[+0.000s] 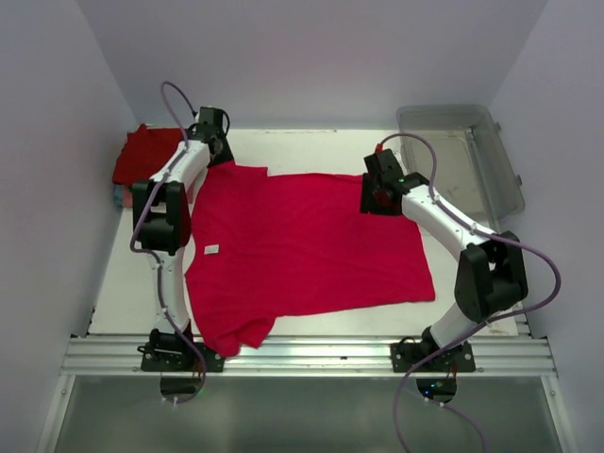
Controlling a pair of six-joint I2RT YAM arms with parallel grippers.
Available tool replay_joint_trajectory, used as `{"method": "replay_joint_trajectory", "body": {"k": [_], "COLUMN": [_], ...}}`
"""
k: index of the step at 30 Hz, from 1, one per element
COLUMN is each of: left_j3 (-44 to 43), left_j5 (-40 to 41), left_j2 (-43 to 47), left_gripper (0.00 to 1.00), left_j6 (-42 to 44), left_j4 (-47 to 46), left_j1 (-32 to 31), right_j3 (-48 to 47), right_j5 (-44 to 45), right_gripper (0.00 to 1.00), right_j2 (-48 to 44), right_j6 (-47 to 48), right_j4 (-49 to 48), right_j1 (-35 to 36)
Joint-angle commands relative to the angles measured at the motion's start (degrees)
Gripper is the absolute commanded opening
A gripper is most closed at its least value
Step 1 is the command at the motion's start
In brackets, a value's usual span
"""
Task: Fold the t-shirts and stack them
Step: Fold the tshirt
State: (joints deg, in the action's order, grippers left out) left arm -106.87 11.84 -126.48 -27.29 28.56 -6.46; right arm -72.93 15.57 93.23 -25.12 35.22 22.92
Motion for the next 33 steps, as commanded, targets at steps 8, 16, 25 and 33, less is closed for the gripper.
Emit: {"method": "replay_joint_trajectory", "body": {"k": [8,16,25,33], "left_j3": [-1.9,-3.0,-5.3,-9.9], "left_j5": [-3.1,-8.5,-11.4,-9.7], "left_j2": [-3.6,-6.3,-11.0,-14.8], "left_gripper": [0.31,0.31,0.30,0.30], "left_j6": [9.3,7.9,5.0,4.9], "left_j4": [-11.6,-16.2,-19.1,-15.0], "left_j1": [1.1,1.1,1.0,1.1], "right_j3": [8.1,8.2,8.9,9.6], "right_j5": [-1.5,-1.8,-1.5,-1.9], "right_gripper": [0.49,0.46,0.45,0.45], "right_j2": [-6.7,-4.9,-5.7,-6.0], "right_j6": [-0.7,-0.5,0.5,0.3], "right_j4": [-3.5,-3.1,-2.5,-3.0], "right_j1": [-0.1,0.0,-0.1,-0.1]}}
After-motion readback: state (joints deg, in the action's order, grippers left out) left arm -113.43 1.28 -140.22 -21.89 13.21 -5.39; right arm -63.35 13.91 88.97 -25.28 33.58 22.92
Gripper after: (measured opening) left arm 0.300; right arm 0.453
